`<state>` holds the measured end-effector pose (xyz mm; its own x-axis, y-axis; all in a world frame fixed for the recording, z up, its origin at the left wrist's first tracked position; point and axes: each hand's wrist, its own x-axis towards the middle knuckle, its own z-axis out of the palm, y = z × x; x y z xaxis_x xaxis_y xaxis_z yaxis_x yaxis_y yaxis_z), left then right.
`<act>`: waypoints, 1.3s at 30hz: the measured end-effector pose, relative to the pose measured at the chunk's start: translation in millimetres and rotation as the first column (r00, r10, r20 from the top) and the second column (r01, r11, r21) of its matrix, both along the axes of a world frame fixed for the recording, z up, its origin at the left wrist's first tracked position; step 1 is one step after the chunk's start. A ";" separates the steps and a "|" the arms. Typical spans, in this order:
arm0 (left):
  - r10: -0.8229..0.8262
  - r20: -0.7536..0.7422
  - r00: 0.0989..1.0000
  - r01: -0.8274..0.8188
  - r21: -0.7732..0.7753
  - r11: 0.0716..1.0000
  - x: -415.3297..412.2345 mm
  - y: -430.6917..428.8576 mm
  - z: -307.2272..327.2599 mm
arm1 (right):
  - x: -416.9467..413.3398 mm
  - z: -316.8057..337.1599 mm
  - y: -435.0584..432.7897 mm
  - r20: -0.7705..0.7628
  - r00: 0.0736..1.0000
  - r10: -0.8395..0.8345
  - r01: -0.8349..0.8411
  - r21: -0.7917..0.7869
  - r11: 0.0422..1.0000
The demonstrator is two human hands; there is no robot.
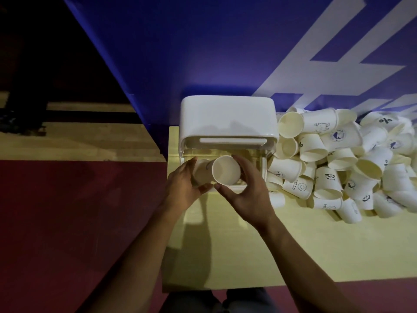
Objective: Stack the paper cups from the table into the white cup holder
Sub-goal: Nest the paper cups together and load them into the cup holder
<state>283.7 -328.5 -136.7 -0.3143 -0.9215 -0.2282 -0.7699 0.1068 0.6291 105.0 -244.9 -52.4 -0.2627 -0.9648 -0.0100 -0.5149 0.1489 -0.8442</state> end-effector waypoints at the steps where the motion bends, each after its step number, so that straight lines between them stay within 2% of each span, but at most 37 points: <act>1: 0.008 -0.046 0.999 -0.007 0.023 1.000 3.7 1.2 -0.6 | 3.9 -3.5 -4.3 -0.009 1.000 0.015 -0.015 -0.004 1.000; 6: 0.193 -0.344 0.919 -0.145 0.162 0.976 21.6 14.0 14.8 | 15.9 -26.6 -21.8 -0.094 0.993 0.070 -0.070 0.012 0.998; 9: 0.290 -0.435 0.853 -0.213 0.217 0.953 14.4 13.6 22.9 | 18.9 -40.5 -28.9 -0.150 0.984 0.094 -0.084 0.073 0.994; 12: 0.297 -0.393 0.870 -0.223 0.222 0.949 3.2 7.9 21.9 | 20.6 -51.1 -31.6 -0.170 0.975 0.146 -0.119 0.158 0.980; 16: 0.193 -0.283 0.939 -0.140 0.198 0.970 -2.3 4.3 12.7 | 17.7 -58.7 -29.4 -0.108 0.976 0.187 -0.149 0.292 0.945; 21: 0.183 -0.213 0.960 -0.145 0.182 0.972 -2.5 10.5 9.3 | 13.1 -61.2 -29.1 -0.101 0.972 0.212 -0.161 0.371 0.915; 30: 0.208 -0.236 0.949 -0.171 0.167 0.971 -1.1 17.3 6.5 | 8.0 -59.4 -39.8 -0.034 0.954 0.297 -0.255 0.428 0.867; 34: 0.212 -0.230 0.950 -0.172 0.184 0.968 1.0 17.9 9.6 | 5.5 -55.3 -37.4 -0.073 0.943 0.326 -0.266 0.425 0.865; 36: 0.246 -0.224 0.943 -0.211 0.166 0.963 1.0 18.4 17.2 | 3.3 -48.4 -27.8 -0.068 0.961 0.268 -0.220 0.398 0.891; 39: 0.249 -0.220 0.943 -0.250 0.020 0.968 -12.3 29.7 39.3 | -15.9 -38.6 2.8 -0.116 0.987 0.115 -0.068 0.344 0.937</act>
